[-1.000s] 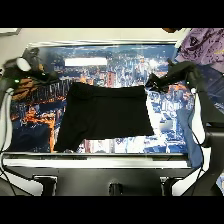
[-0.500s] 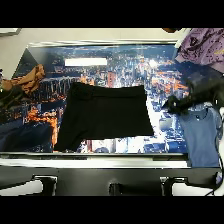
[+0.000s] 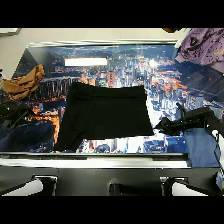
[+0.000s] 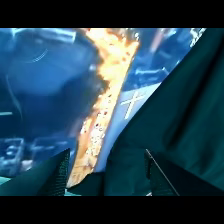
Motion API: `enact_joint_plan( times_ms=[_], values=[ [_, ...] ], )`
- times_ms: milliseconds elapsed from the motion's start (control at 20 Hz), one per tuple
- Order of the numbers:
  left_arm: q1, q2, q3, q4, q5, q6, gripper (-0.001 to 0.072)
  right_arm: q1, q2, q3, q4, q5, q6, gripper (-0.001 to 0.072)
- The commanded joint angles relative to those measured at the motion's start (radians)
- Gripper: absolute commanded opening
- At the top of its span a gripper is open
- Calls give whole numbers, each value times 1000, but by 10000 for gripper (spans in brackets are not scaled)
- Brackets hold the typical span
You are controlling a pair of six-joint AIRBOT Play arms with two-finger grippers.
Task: Fold the clothes and pants, and hang the long-sleeved shirts on hangers.
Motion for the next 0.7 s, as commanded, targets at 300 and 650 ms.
enact_joint_plan(
  times_ms=[300,650],
  values=[
    [-1,2,-13,0,11,0,535,82,-97,-21,93,34,-42,415],
    [5,3,-120,-122,58,206,536,176,-33,-16,69,35,-29,28]
  ],
)
